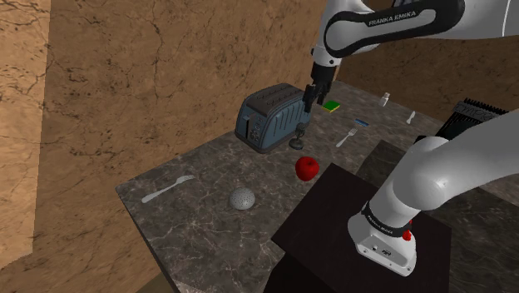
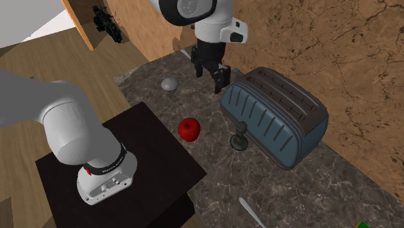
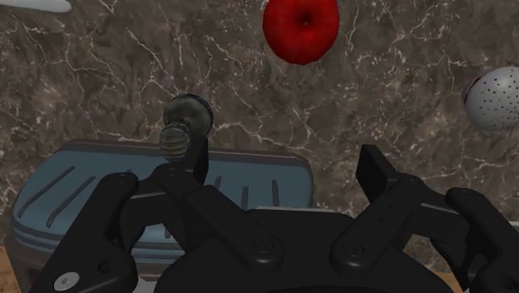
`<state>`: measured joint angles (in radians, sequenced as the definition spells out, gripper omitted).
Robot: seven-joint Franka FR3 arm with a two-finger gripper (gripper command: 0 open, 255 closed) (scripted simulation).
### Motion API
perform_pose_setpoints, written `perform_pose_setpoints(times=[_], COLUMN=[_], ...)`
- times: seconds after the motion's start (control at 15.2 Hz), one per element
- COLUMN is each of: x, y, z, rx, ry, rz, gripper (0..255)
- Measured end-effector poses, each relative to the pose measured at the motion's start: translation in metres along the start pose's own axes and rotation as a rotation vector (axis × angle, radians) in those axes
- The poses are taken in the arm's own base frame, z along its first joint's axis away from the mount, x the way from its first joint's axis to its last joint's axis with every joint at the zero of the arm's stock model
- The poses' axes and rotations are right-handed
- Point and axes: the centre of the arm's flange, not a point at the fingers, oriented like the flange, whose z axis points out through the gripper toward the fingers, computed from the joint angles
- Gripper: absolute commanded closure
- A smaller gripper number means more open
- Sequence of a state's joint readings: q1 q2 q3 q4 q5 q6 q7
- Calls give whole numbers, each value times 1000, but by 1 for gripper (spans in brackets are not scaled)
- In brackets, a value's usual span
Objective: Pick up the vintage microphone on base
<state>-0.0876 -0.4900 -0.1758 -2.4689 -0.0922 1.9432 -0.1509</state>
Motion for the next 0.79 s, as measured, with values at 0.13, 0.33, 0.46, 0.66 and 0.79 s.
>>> perform_pose_setpoints(times=[0.13,0.33,0.46,0.66,0.79], x=[11,26,37,52,60], y=[14,38,52,76,93], z=[19,50,69,97,116], rx=[-3,-6,-8,-12,-14], ry=[-7,-16,-22,-31,-38], rz=[0,1,1,2,2], gripper=[0,0,0,0,0])
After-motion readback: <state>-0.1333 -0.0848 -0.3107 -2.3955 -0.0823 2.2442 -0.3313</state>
